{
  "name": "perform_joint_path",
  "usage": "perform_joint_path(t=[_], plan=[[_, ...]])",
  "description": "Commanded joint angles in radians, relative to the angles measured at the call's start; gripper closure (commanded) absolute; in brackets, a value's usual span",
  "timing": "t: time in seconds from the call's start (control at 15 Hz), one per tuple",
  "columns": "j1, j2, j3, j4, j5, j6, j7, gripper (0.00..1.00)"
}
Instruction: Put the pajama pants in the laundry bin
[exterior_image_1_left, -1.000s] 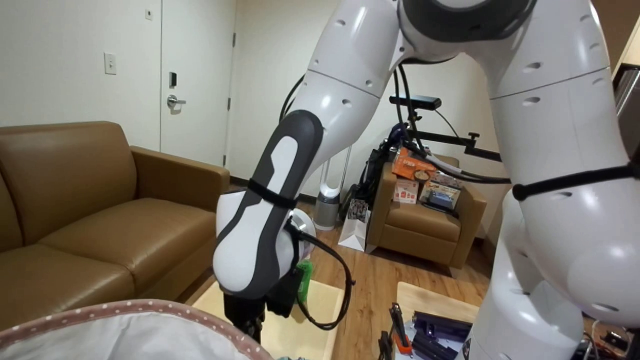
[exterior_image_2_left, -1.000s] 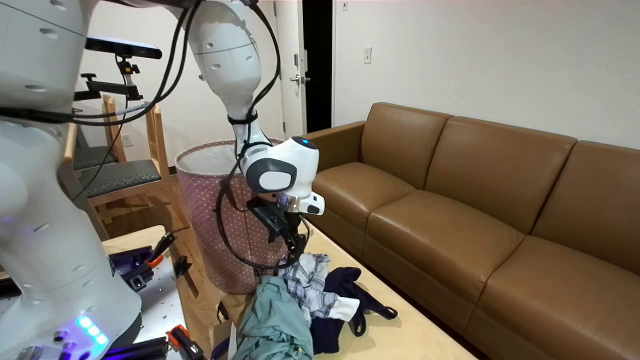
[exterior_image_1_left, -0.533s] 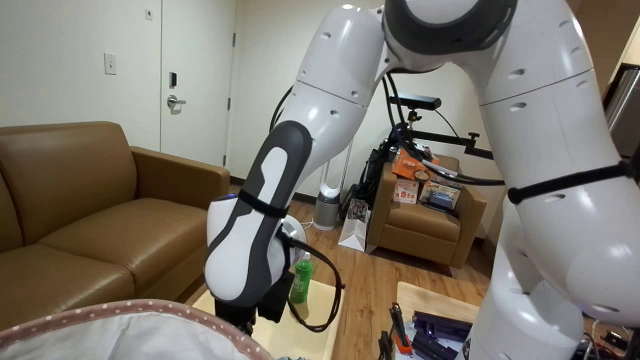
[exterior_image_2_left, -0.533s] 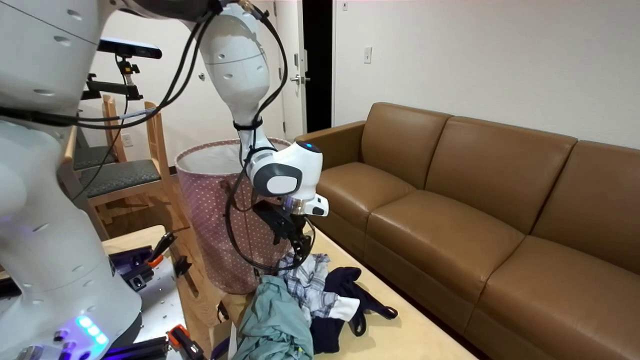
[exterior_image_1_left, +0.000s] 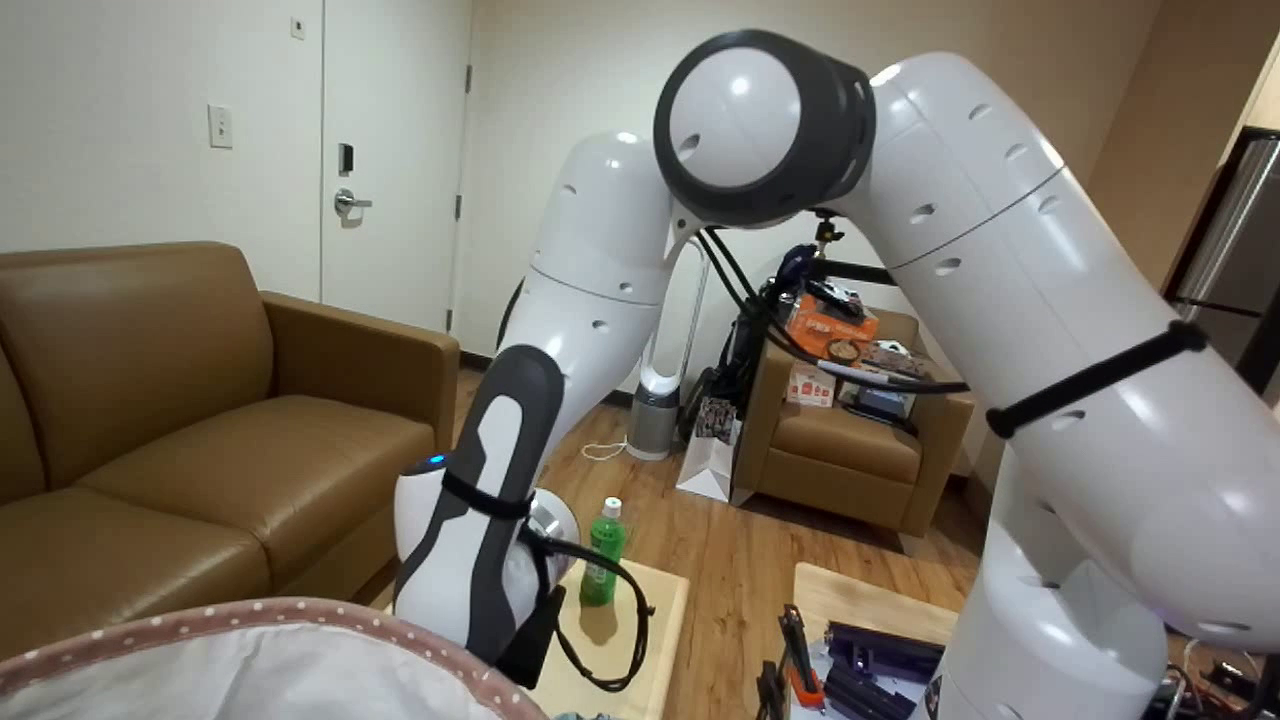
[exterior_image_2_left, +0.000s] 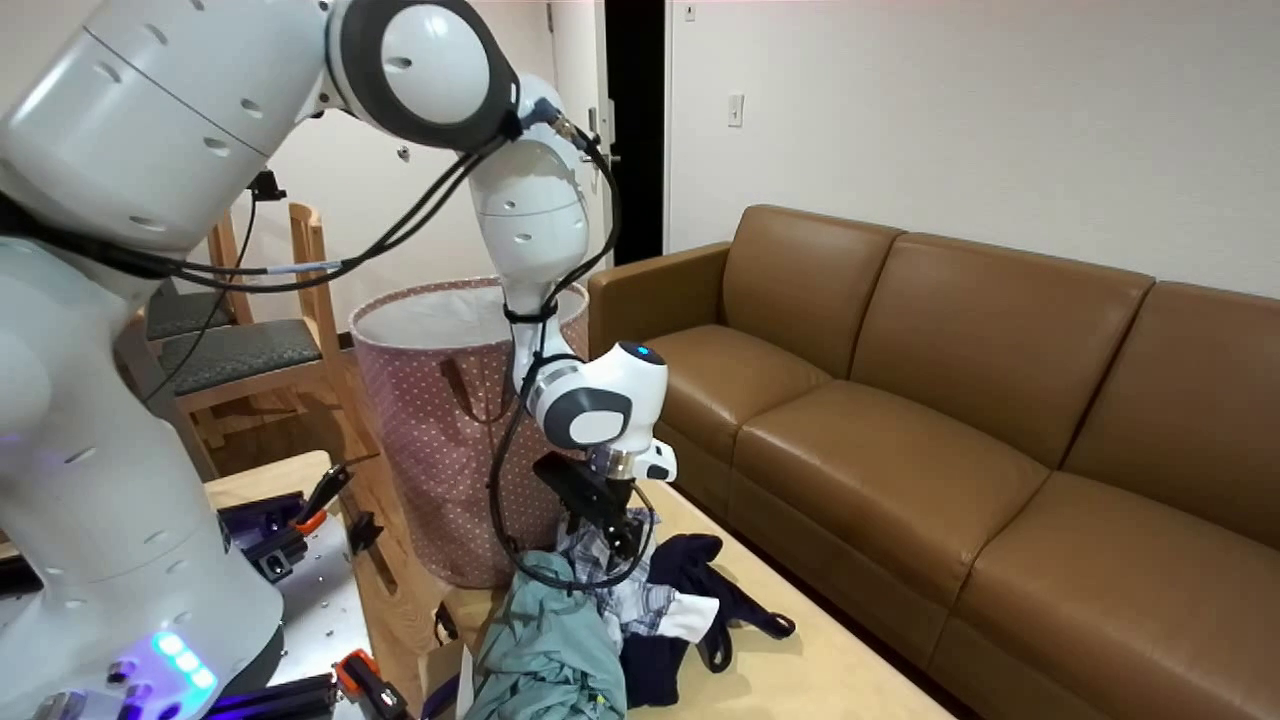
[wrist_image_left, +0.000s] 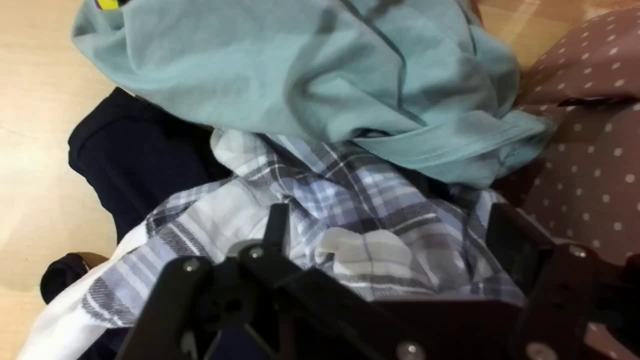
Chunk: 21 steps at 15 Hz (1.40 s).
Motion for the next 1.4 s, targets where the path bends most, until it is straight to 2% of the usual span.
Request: perform_joint_path(t=[0.0, 0.13, 0.2, 0.27, 0.87, 1.13, 1.33], plan=[[-0.022, 0.107, 0.017, 0.082, -0.050, 0.045, 0.012, 0.00], [-0.027, 0.149, 0.025, 0.120, -0.063, 0.034, 0.007, 0.00], [-0.024, 0.167, 0.027, 0.139, -0.070, 0.020, 0.008, 0.19], [-0.023, 0.181, 0.028, 0.153, -0.075, 0.021, 0.010, 0.27], [-0.022, 0.175, 0.030, 0.162, -0.074, -0.006, 0.030, 0.87], [-0.022, 0.164, 0.038, 0.167, -0.072, -0.036, 0.029, 0.95], [-0.029, 0.124, 0.048, 0.150, -0.063, -0.085, 0.031, 0.92]])
